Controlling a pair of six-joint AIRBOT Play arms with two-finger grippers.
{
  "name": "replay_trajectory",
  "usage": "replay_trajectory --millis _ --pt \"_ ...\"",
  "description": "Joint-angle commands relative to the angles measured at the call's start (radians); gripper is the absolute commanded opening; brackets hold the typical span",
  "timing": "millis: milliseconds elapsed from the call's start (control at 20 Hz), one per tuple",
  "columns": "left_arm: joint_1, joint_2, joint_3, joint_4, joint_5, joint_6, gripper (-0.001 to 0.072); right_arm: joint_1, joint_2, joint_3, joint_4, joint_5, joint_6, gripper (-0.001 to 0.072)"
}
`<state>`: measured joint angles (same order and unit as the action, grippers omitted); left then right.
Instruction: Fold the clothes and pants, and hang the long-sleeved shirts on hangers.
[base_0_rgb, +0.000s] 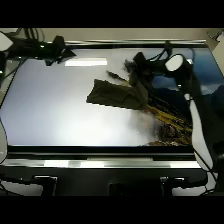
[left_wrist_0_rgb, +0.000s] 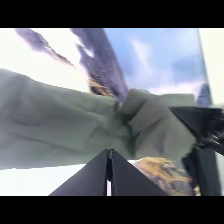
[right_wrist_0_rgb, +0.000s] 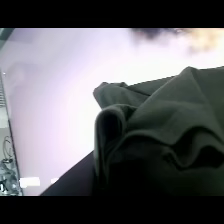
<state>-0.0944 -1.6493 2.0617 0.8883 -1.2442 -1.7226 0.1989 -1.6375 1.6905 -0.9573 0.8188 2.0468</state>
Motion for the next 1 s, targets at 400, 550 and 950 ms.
replay_trajectory --millis 400,550,950 --pt "0.119 0.05 -0.037 0.054 -0.121 0.079 0.0014 0.237 -0.203 0.002 0.035 -0.403 0.183 0.0029" --pt "0.118 0.05 -0.051 0.059 -0.12 0.093 0.0015 0.253 -0.238 0.006 0.082 -0.443 0.183 0.0029" --pt "0.118 0.046 -0.053 0.066 -0.117 0.101 0.0015 0.316 -0.31 0.006 0.167 -0.624 0.182 0.0219"
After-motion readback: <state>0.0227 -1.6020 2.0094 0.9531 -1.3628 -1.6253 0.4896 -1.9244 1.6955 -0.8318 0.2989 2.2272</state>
